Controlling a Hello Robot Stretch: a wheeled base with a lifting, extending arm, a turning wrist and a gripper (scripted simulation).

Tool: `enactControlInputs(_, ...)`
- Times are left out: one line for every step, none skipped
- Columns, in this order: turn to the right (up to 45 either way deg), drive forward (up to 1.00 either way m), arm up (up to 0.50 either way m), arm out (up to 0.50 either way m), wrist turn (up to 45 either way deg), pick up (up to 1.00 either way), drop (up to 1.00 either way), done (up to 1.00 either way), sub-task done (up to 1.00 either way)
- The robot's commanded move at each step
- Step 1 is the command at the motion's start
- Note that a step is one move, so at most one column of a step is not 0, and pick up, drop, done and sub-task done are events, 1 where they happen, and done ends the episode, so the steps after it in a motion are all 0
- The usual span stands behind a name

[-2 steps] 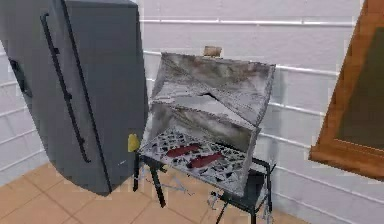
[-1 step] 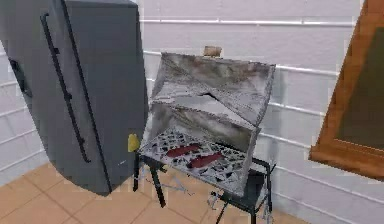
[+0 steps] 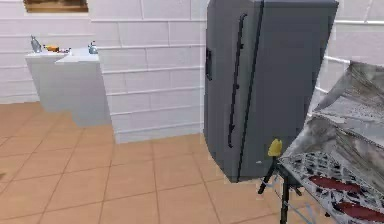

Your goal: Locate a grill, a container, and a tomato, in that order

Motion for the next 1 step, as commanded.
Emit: enactControlInputs(-45.0,0.0,0.0,0.0,0.0,0.0,0.0,0.0,0.0)
